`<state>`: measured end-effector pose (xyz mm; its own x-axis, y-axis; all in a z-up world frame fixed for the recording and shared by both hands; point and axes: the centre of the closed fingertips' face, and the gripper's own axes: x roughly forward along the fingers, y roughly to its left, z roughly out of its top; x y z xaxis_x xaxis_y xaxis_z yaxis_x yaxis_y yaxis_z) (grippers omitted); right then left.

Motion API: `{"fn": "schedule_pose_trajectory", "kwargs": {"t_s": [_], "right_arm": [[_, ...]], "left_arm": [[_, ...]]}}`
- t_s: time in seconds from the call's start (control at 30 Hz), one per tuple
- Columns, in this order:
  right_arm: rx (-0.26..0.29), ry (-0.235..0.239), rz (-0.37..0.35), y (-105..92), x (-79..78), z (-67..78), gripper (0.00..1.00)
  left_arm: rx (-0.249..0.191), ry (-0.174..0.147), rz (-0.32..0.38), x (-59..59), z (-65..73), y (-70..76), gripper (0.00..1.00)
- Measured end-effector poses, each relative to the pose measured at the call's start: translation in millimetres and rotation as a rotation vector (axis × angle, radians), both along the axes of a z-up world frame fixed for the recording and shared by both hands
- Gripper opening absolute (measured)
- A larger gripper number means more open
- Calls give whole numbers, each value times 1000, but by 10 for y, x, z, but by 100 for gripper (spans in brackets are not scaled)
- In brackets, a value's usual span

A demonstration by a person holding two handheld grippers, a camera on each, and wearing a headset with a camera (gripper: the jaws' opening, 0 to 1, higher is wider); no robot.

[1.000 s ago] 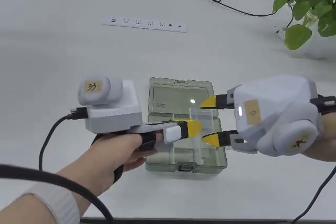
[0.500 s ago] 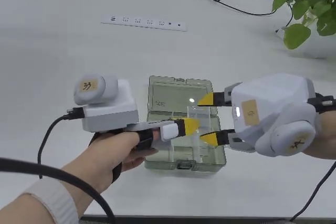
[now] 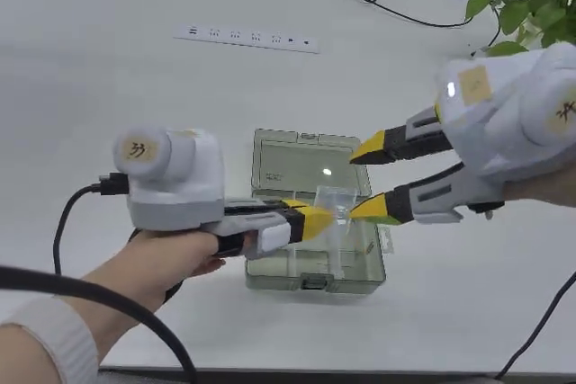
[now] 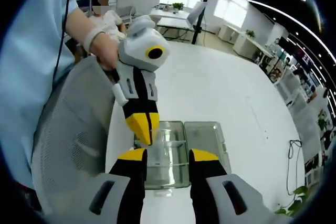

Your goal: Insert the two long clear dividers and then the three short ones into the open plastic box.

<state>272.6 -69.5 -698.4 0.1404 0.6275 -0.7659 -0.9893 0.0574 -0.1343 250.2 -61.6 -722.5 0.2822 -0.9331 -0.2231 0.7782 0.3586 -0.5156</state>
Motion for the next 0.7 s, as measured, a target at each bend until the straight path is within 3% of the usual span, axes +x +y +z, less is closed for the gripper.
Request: {"fn": "schedule_pose_trajectory", "kwargs": {"t_s": [0.13, 0.17, 0.27, 0.3, 0.4, 0.57, 0.7], "right_arm": [[-4, 44, 26, 29, -100, 2, 28], [-16, 65, 44, 26, -144, -39, 27], [-30, 104, 73, 37, -232, -69, 24], [-38, 108, 83, 46, -258, -78, 22], [-51, 117, 102, 42, -294, -104, 20], [-57, 151, 117, 50, -372, -111, 15], [-67, 184, 138, 40, -441, -124, 10]], "left_arm": [[26, -90, -53, -77, 33, -19, 0], [47, -129, -69, -93, 25, -20, 0], [70, -188, -109, -139, 20, -27, 0], [79, -223, -122, -153, 30, -29, 0], [127, -266, -165, -221, -3, -26, 0], [138, -290, -196, -279, -17, -32, 0], [151, -337, -211, -289, -18, -33, 0]]}}
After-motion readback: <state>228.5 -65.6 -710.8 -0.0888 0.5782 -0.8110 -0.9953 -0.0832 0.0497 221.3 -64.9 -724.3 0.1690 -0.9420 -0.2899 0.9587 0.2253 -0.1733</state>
